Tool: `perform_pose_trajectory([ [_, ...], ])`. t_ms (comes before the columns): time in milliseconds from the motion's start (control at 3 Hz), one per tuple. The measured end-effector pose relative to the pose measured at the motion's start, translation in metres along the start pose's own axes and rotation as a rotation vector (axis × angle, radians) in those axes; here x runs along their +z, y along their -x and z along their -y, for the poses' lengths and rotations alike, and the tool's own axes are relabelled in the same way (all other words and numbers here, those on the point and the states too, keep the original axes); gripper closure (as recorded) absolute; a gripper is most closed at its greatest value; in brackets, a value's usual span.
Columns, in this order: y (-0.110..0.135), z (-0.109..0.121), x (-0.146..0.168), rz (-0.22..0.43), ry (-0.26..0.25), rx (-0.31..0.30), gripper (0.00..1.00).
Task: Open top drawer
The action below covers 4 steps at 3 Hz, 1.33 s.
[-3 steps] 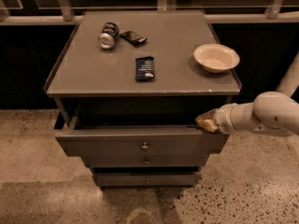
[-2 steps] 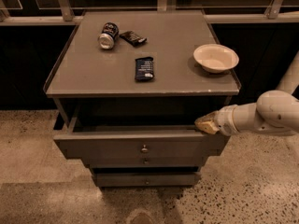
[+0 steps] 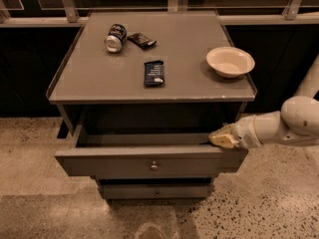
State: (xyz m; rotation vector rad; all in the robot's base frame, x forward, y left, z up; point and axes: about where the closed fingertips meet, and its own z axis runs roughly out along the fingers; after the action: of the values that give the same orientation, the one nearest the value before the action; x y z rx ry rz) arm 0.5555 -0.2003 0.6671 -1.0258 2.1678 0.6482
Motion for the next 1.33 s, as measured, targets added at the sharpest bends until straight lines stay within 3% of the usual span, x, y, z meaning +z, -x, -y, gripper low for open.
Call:
perform_pose_trajectory([
  [333,-0.011,-0.01,-0.027,0.051,0.124,0.112,1.0],
  [667,-0.017,-0.034,-0.046,0.069,0.275,0.176,1.0],
  [1000,-0.022,-0.062,-0.062,0.064,0.425,0.201,1.0],
  [1333,-0.025,-0.077,-0.071,0.061,0.498,0.216,1.0],
])
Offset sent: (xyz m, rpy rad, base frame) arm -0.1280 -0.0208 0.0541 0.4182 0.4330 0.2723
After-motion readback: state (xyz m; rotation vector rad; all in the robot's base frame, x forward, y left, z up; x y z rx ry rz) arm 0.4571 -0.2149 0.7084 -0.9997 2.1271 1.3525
